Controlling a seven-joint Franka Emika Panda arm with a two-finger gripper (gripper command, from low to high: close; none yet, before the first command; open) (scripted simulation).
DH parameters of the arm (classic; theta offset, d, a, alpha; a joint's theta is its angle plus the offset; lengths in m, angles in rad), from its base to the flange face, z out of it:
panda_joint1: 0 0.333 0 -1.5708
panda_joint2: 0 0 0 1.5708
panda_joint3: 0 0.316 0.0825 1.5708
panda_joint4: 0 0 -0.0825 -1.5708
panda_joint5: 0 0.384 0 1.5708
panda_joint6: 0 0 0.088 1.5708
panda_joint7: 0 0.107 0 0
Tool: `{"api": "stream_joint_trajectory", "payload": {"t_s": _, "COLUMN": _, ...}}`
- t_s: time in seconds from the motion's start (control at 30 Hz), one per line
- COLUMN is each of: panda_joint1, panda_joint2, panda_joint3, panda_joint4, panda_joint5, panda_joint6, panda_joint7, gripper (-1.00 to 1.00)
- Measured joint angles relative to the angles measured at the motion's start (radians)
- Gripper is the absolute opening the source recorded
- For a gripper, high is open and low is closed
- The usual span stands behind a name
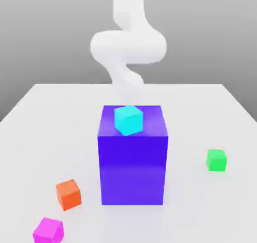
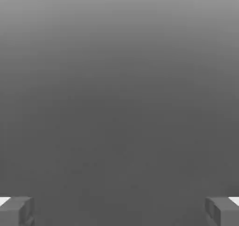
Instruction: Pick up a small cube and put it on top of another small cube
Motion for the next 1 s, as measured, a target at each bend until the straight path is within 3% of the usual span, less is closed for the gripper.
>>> {"api": "stream_joint_trajectory", "payload": {"t_s": 0.57, "panda_joint1": -0.021, "panda_joint2": 0.623, "panda_joint3": -0.163, "panda_joint4": -0.011, "panda_joint5": 0.124, "panda_joint6": 0.191, "panda_joint7": -0.143, "gripper": 0.00}}
{"api": "stream_joint_trajectory", "payload": {"t_s": 1.0, "panda_joint1": -0.119, "panda_joint2": 1.087, "panda_joint3": -0.187, "panda_joint4": -0.012, "panda_joint5": 0.175, "panda_joint6": 0.357, "panda_joint7": -0.219, "gripper": 0.00}}
